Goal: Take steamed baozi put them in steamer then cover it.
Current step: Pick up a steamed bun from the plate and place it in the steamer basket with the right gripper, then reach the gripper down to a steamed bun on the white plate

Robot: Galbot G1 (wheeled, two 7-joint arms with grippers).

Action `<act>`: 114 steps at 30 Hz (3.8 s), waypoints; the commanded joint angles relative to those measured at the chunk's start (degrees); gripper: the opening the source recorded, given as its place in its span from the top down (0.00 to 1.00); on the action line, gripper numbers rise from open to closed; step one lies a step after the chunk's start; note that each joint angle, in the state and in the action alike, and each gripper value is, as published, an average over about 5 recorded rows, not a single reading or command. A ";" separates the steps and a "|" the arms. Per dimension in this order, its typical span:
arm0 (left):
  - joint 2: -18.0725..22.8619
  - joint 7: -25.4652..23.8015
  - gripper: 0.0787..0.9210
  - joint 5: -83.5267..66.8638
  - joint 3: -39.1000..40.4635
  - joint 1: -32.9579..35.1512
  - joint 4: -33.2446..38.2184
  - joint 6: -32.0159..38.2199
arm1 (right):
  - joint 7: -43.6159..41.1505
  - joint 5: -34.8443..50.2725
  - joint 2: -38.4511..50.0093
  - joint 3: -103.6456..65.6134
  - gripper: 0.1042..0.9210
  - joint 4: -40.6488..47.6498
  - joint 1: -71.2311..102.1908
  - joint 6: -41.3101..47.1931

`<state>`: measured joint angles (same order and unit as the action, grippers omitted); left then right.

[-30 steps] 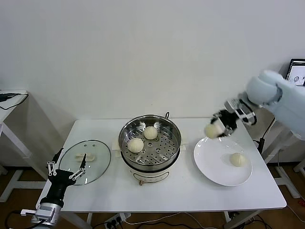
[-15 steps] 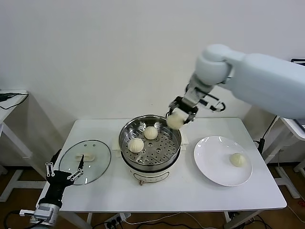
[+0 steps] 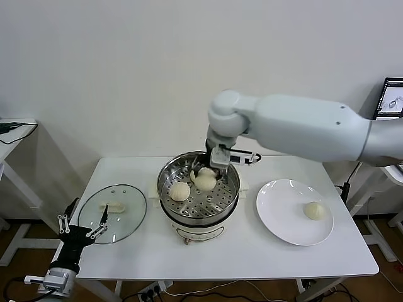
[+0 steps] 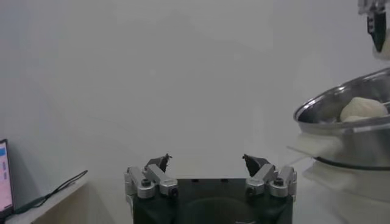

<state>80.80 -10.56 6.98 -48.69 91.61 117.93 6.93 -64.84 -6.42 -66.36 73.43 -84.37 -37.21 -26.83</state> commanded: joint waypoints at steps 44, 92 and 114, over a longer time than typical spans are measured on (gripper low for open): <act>0.39 0.14 0.12 0.16 -0.06 -0.32 -0.27 -0.22 | -2.15 5.13 0.99 -2.19 0.12 5.71 0.45 -0.53; 1.23 0.82 0.12 1.90 2.60 0.57 1.03 -0.09 | -5.72 -12.09 30.12 -45.44 0.12 27.13 44.29 25.77; 1.33 0.88 0.12 2.29 2.66 -0.02 -0.45 -0.05 | -3.72 -17.70 24.43 -48.09 0.12 31.11 46.53 24.11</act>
<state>82.11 -9.67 9.21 -46.03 91.61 117.61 6.89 -69.09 -22.08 -40.55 26.72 -54.61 8.37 -2.32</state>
